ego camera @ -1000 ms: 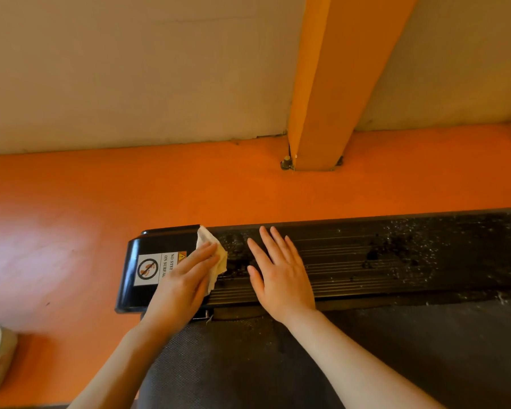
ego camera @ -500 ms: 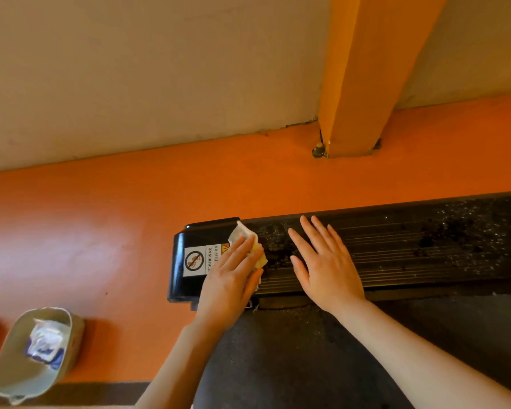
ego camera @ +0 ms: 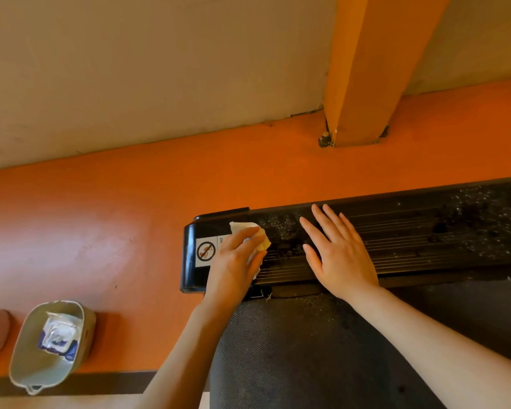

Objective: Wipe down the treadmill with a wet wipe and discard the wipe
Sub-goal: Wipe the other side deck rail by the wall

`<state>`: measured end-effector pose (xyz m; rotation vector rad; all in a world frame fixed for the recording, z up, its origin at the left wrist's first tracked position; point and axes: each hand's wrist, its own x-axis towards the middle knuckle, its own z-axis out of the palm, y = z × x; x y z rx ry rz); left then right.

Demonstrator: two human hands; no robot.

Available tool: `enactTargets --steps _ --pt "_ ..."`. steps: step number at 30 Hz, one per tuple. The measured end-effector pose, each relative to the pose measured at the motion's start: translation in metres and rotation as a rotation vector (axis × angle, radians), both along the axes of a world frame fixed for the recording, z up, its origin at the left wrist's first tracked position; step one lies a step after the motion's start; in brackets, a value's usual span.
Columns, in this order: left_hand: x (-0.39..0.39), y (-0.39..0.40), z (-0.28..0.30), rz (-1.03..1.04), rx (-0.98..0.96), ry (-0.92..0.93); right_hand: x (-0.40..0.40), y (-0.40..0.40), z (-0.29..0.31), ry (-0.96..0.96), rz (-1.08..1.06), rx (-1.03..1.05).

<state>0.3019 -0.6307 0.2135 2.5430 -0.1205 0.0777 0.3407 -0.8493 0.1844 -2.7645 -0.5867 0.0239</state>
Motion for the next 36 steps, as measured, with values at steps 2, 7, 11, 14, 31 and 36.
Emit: enactTargets --steps 2,7,11,14,31,36 --pt "-0.001 -0.001 0.001 -0.063 0.009 -0.083 0.000 0.000 0.000 -0.004 0.000 0.002" --pt "-0.010 0.019 -0.009 -0.294 0.051 -0.033 0.000 0.000 0.000 -0.006 0.003 0.001" --pt "-0.008 0.030 -0.010 -0.378 0.099 -0.051 -0.001 -0.001 0.000 -0.009 0.003 0.006" --pt "-0.006 0.034 -0.011 -0.395 0.121 -0.110 -0.001 0.000 0.000 -0.002 0.007 0.005" --pt "-0.003 0.000 -0.018 -0.044 -0.136 -0.200 -0.001 0.000 0.000 -0.007 0.001 0.004" --pt "-0.004 -0.004 -0.018 -0.025 -0.141 -0.147 -0.001 0.000 0.001 -0.007 0.001 0.002"
